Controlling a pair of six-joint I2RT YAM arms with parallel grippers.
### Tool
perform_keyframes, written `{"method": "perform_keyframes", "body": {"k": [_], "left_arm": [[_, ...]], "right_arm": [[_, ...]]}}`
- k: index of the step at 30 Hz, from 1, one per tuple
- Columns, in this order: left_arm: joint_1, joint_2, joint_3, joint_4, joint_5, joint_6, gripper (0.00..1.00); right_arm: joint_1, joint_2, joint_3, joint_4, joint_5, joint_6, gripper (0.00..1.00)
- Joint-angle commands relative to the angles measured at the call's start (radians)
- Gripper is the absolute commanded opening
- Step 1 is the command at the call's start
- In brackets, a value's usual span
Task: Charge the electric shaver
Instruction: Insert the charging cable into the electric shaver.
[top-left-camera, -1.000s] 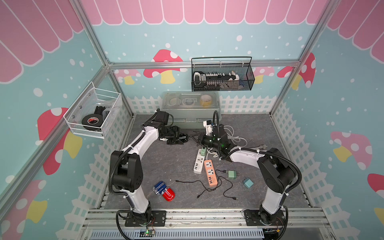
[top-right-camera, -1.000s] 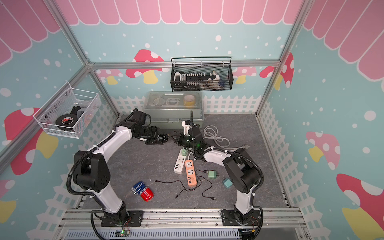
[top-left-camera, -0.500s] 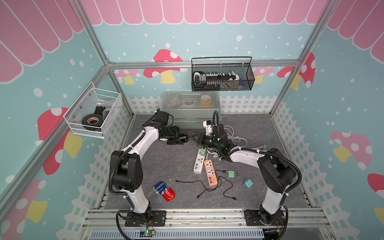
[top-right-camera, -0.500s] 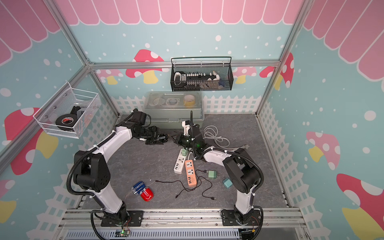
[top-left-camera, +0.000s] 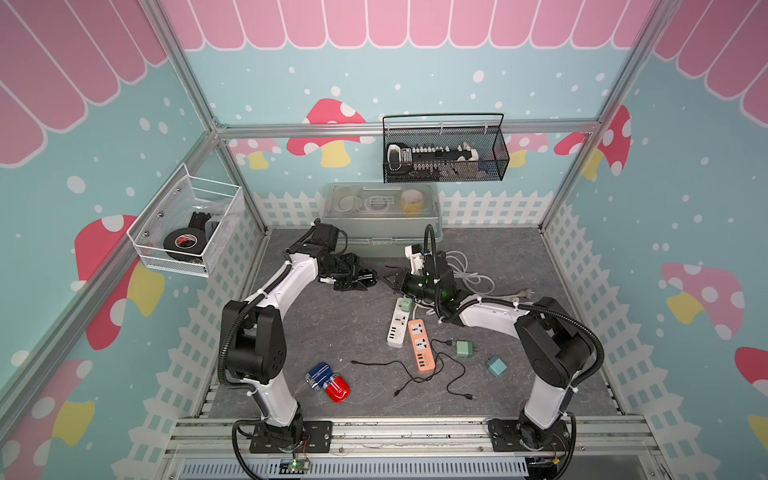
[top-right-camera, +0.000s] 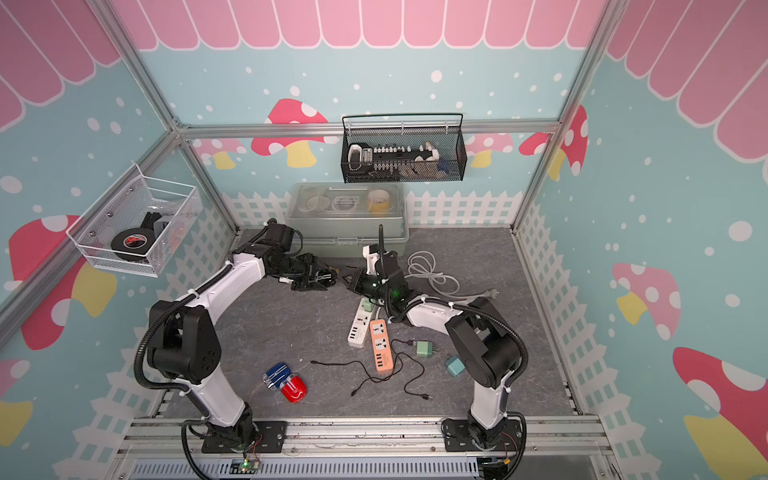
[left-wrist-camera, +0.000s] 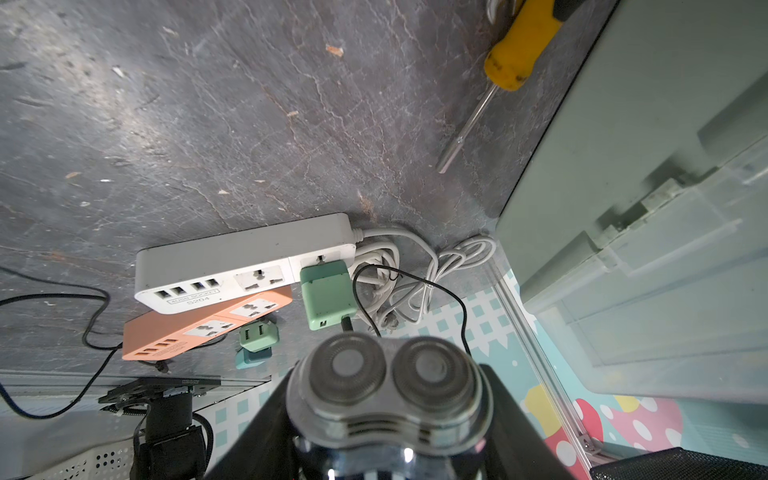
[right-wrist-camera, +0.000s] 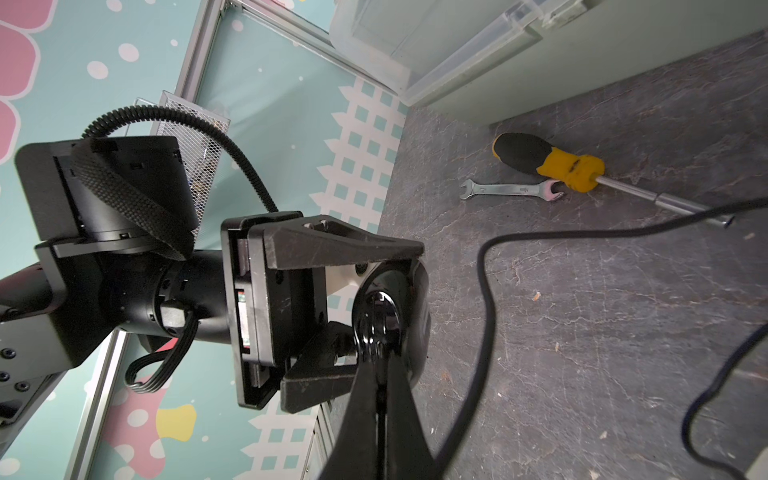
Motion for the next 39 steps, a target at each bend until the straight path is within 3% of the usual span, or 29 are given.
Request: {"method": "perform_keyframes", "body": {"k": [1,15,24,39], "left_arm": [[-0.005,-0.002,0.003,0.022,0.010,-0.032,0.00],[-0.014,-0.001,0.003,0.024,0.023,-0.014,0.00],[-0.021,0.005,0.006,0.021,0.039,0.018,0.00],[-0.049,0.025,0.057,0.022,0.068,0.025,0.00]], "right_arm": [[0.008,-0.018,-0.025,-0.013,0.008,-0.012,0.00],[0.010,-0.025,0.043,-0.156,0.009,-0.120,0.00],[0.009,-0.016,0.127,-0.305,-0.060,-0.210,0.00],[0.010,0.022,0.182,-0.361,-0.068,-0.252,0.00]]}}
